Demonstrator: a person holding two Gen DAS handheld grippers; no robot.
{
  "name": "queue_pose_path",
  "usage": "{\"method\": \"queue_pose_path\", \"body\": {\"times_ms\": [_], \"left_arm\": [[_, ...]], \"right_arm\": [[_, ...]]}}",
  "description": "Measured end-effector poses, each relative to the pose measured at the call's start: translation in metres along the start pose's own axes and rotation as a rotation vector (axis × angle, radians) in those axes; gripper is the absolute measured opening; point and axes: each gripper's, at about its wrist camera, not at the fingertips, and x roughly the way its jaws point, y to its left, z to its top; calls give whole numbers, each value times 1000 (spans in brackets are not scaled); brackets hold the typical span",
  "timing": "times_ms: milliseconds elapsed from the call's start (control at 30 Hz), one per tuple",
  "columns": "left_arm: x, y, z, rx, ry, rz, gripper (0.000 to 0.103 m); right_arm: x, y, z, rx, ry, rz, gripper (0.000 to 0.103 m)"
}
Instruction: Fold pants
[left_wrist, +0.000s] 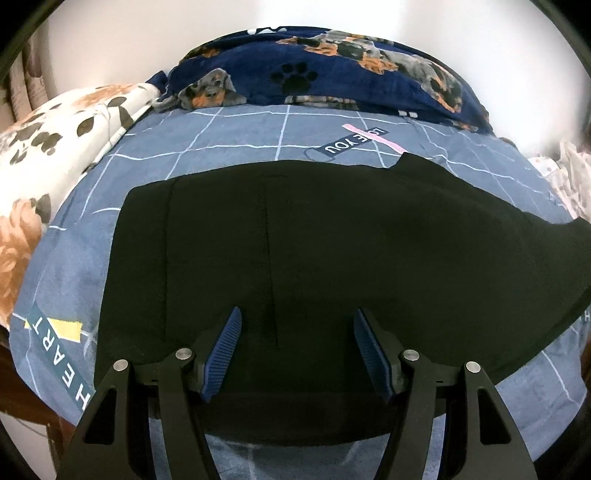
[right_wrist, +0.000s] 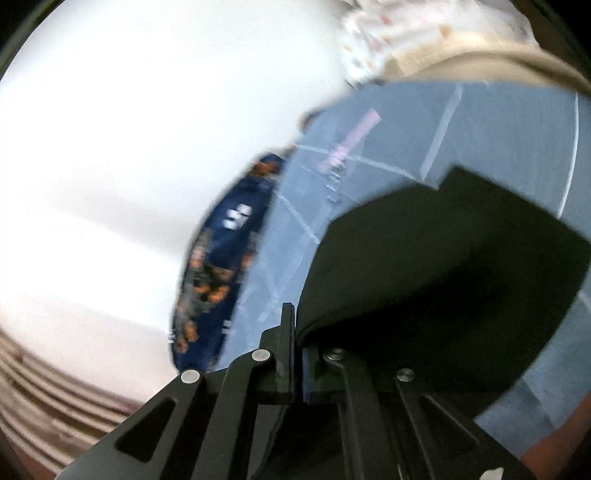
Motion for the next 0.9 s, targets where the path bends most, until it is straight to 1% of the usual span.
{"method": "queue_pose_path", "body": {"times_ms": [33, 100, 200, 233, 267, 300, 333, 400, 467, 600, 667, 733, 767, 833, 900], "left_arm": [[0, 0, 0, 4, 0, 1, 64], [0, 1, 0, 10, -1, 5, 65], [2, 1, 1, 16, 0, 6, 67], [2, 0, 1, 24, 3, 9, 67], [2, -1, 1, 29, 4, 11, 68], [2, -1, 1, 34, 5, 13, 69], [3, -1, 1, 34, 5, 15, 69], [3, 0, 1, 28, 4, 15, 71], [3, 0, 1, 25, 2, 17, 72], [4, -2, 0, 30, -3, 25, 73], [4, -1, 0, 28, -2, 21, 74], [4, -2, 0, 26, -1, 21, 75], [4, -1, -1, 29, -2, 21, 75], [4, -1, -1, 34, -3, 24, 76], [4, 0, 0, 32, -3, 22, 76]], "right_arm": [[-3, -1, -2, 0, 0, 2, 4], [-6, -20, -11, 44, 26, -36, 4], [-1, -72, -29, 179, 91, -113, 5], [0, -81, -31, 205, 98, -110, 4], [1, -87, -31, 233, 87, -81, 3], [0, -88, -30, 239, 81, -76, 4], [0, -86, -27, 225, 74, -79, 8], [-1, -79, -18, 185, 64, -98, 8], [-4, -79, -9, 184, 54, -104, 8], [-12, -93, -3, 240, 38, -101, 9], [-17, -107, -4, 302, 25, -69, 8], [-26, -115, -6, 332, 9, -46, 8], [-28, -112, -5, 310, 5, -62, 5], [-31, -102, -4, 226, 18, -129, 3], [-32, -99, -3, 204, 32, -167, 2]]}}
